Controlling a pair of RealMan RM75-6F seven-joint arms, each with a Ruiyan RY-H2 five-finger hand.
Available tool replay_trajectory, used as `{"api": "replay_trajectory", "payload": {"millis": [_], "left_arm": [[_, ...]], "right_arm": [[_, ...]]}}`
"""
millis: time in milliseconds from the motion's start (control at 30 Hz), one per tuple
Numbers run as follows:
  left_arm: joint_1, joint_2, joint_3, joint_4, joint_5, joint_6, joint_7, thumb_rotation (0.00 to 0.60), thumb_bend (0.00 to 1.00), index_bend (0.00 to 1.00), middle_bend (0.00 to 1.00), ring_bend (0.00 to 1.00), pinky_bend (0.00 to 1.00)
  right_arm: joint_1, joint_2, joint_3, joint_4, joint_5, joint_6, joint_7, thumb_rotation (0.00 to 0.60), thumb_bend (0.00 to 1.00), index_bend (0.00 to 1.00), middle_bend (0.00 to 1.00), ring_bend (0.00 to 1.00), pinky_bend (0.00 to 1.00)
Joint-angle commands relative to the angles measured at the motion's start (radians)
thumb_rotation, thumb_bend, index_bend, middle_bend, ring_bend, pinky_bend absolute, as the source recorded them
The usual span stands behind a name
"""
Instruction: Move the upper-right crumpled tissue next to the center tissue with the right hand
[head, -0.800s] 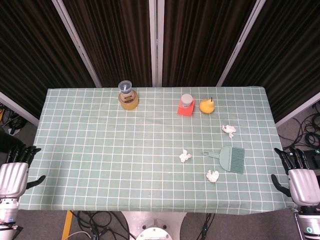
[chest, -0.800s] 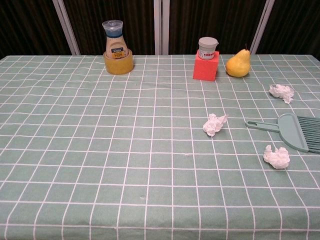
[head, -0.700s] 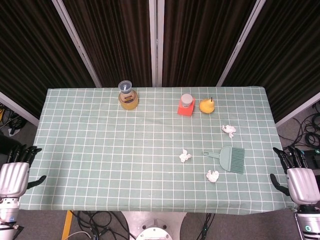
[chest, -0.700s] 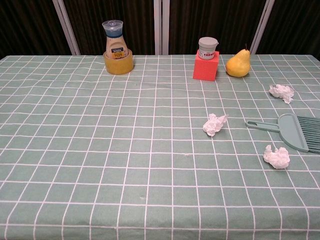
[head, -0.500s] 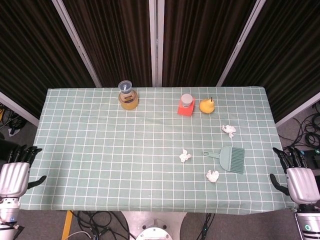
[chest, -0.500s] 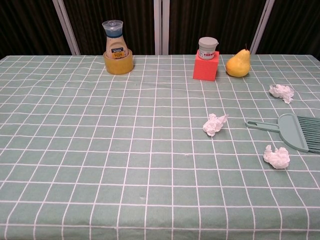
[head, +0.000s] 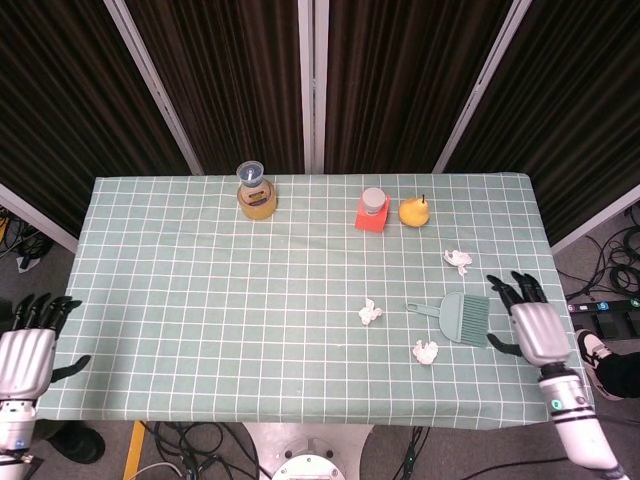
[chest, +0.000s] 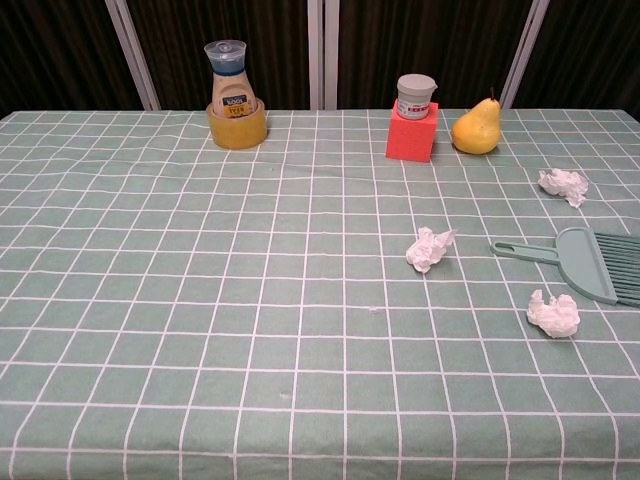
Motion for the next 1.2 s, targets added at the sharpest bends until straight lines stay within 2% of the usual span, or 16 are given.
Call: {"api": "replay_trajectory", "payload": {"millis": [33,200,433,700,1200], "left_arm": [[0.004,-0.003,0.003,0.007,-0.004,-0.002,-0.01,0.6,0.01,0.2,0.17,0.11,0.08],[0.007,-0.008,0.003,0.024,-0.011,-0.005,-0.03,0.6,0.01,0.2,0.17,0.11,0.08],[0.007,-0.015,0.005,0.044,-0.016,-0.016,-0.056,0.6,0.01,0.2,0.17,0.11,0.08],[0.006,-0.021,0.006,0.057,-0.013,-0.02,-0.072,0.6,0.01,0.2,0.17,0.11,0.08],[0.012,-0.024,0.009,0.069,-0.018,-0.023,-0.089,0.6,0.01,0.2,0.17,0.11,0.08]], "right_arm": [[0.093,-0.137,0.052,0.078,0.108,-0.089,-0.107,0.6,0.08,0.23,0.3,0.0,0.0],[0.155,-0.258,0.054,0.172,0.187,-0.152,-0.197,0.6,0.08,0.3,0.36,0.02,0.0],[0.2,-0.357,0.04,0.268,0.243,-0.188,-0.274,0.6,0.09,0.36,0.39,0.03,0.0],[0.23,-0.389,0.034,0.3,0.277,-0.192,-0.349,0.6,0.15,0.39,0.41,0.05,0.0],[0.296,-0.402,0.004,0.304,0.376,-0.235,-0.537,0.6,0.16,0.39,0.43,0.06,0.0]]}}
